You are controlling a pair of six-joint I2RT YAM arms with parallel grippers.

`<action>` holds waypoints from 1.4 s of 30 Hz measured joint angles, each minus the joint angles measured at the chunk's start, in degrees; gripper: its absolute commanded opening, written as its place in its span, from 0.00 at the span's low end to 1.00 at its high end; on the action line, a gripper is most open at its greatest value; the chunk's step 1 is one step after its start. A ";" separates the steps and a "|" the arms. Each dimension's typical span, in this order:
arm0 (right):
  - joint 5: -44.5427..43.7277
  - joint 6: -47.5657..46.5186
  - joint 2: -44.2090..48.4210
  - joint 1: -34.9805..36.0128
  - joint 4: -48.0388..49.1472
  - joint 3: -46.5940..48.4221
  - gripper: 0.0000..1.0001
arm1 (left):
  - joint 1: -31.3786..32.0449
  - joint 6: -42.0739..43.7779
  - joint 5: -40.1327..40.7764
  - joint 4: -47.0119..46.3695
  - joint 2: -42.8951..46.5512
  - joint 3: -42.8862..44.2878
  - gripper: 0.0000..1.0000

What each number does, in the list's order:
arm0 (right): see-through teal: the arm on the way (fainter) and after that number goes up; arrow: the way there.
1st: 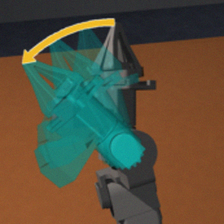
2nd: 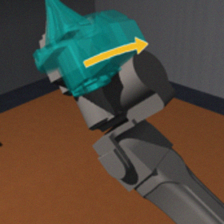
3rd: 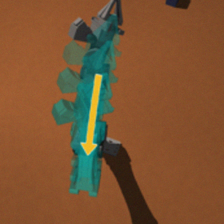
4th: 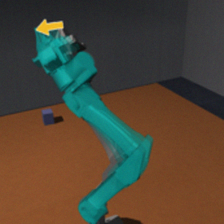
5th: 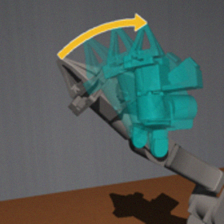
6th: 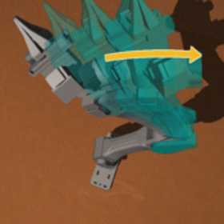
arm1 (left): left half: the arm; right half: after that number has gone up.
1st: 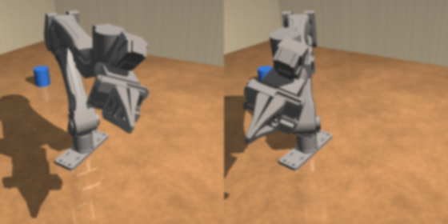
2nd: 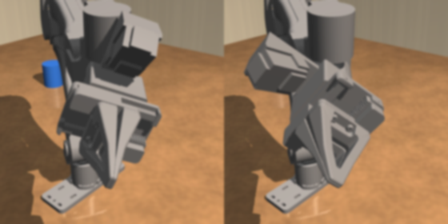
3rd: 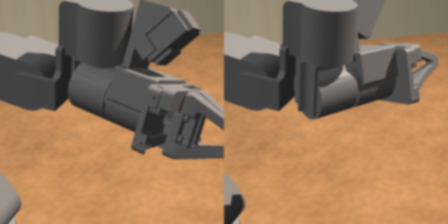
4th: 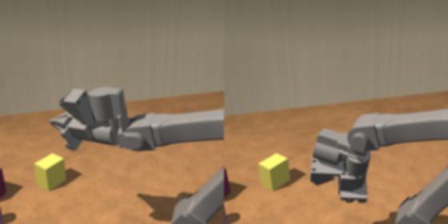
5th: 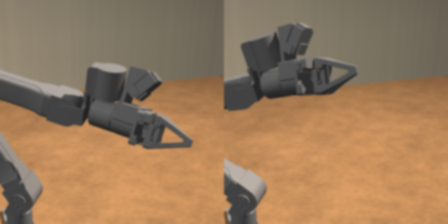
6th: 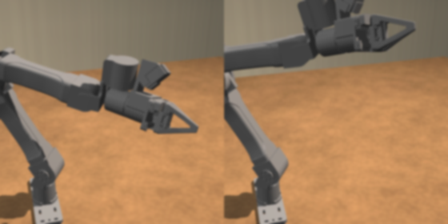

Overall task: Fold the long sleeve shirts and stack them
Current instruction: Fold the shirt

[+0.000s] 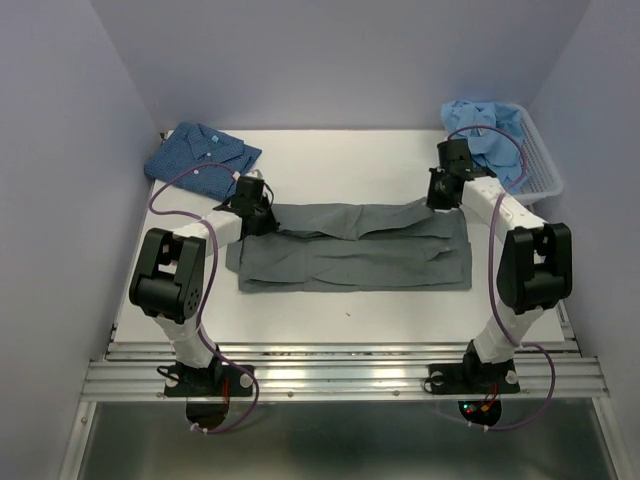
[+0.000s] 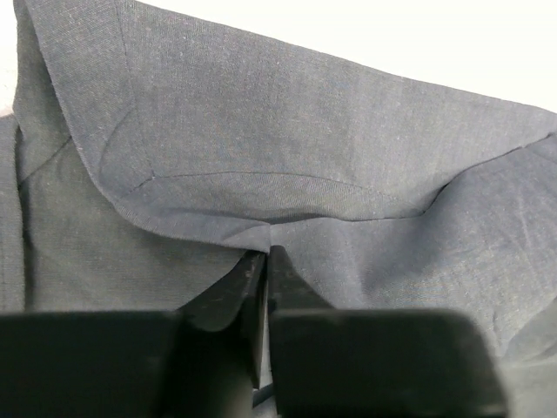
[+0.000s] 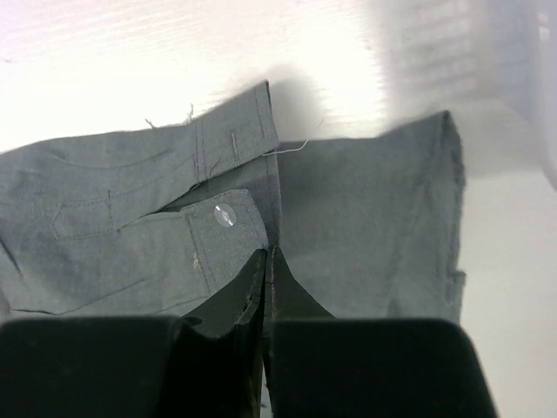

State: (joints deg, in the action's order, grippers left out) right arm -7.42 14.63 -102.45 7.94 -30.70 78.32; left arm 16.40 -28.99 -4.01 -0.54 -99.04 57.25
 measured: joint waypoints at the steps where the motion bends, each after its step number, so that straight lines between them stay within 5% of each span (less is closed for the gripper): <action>1: -0.87 -0.09 1.05 0.00 -0.85 0.00 0.01 | 0.00 0.07 -0.02 -0.02 -0.09 0.00 0.01; 10: -5.07 -0.55 5.49 0.00 -6.27 0.92 0.01 | 0.00 0.09 -0.07 0.00 -0.76 0.00 0.00; 20: -7.04 -1.33 6.12 0.02 -11.56 14.53 0.01 | 0.00 -0.07 0.68 -0.22 -0.61 0.00 0.00; 42: -13.57 0.59 6.95 0.02 -19.17 7.13 0.01 | 0.00 -0.52 -0.04 -0.39 1.33 -0.02 0.00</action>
State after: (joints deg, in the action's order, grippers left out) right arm -20.99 15.22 -95.50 7.97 -49.87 85.45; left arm 16.40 -29.52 -4.05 -0.93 -97.71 57.23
